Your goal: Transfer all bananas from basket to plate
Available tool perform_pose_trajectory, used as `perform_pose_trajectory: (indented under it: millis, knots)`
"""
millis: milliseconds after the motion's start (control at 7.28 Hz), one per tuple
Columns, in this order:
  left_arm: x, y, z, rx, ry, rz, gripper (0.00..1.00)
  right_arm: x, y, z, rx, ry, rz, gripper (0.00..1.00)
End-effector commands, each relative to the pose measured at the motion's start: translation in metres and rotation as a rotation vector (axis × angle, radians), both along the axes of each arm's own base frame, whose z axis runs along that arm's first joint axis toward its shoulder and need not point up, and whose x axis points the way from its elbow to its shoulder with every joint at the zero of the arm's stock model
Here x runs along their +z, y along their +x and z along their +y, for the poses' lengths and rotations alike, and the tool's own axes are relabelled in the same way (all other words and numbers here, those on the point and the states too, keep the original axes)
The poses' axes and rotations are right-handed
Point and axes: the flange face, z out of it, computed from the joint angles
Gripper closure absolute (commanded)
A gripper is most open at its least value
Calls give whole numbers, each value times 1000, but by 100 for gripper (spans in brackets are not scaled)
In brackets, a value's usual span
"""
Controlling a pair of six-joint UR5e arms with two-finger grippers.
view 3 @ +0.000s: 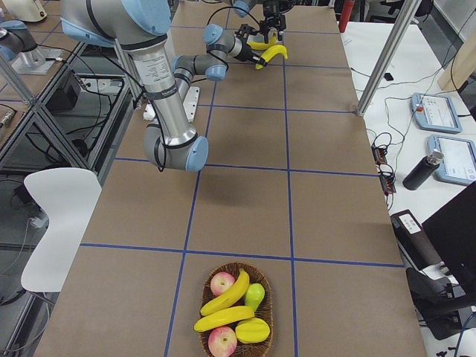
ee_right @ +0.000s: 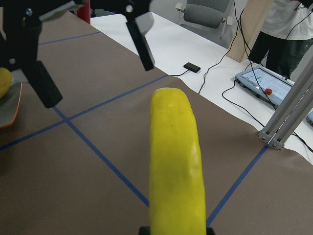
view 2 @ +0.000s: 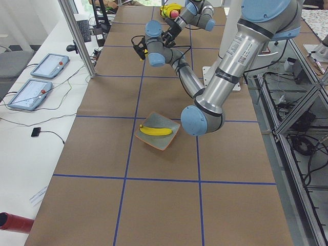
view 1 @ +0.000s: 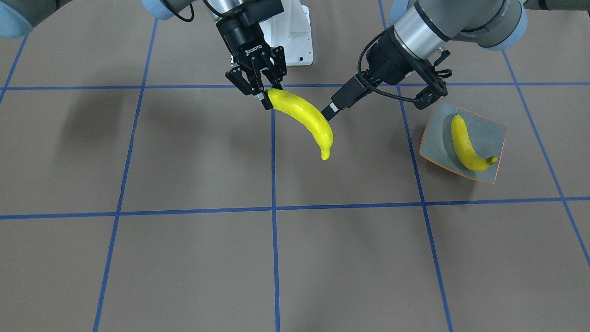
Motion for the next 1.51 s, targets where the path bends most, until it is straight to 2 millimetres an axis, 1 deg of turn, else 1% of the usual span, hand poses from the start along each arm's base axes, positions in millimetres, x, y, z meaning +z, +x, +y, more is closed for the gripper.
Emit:
perform_pose_trajectory:
  millis: [0,137,275,412,549,686,824,961,1098,1236,1373]
  knots:
    - [-2,0,0,0,-6,4,0,0,-17,26,25,16,20,100]
    - [0,4,0,5,-8,0,0,-1,-22,35,27,18,24,100]
    - [2,7,1,9,-9,-1,0,-8,-25,41,25,24,14,100]
    - [1,9,3,9,-5,1,0,-16,-21,42,25,28,-4,100]
    - [2,17,8,3,1,-4,1,-22,-14,43,24,35,-16,100]
    - [2,24,12,4,4,-5,7,-23,-13,44,21,44,-11,100]
    - [1,23,13,7,9,-3,31,-23,-14,44,19,46,-9,100]
    - [-1,22,15,10,23,1,74,-23,-14,44,18,51,-5,100]
    - [-4,21,18,17,31,8,100,-23,-14,44,18,51,-5,100]
    - [-6,21,18,18,36,10,100,-23,-14,44,18,51,-5,97]
    - [-5,20,18,16,35,9,100,-22,-14,44,19,50,-9,41]
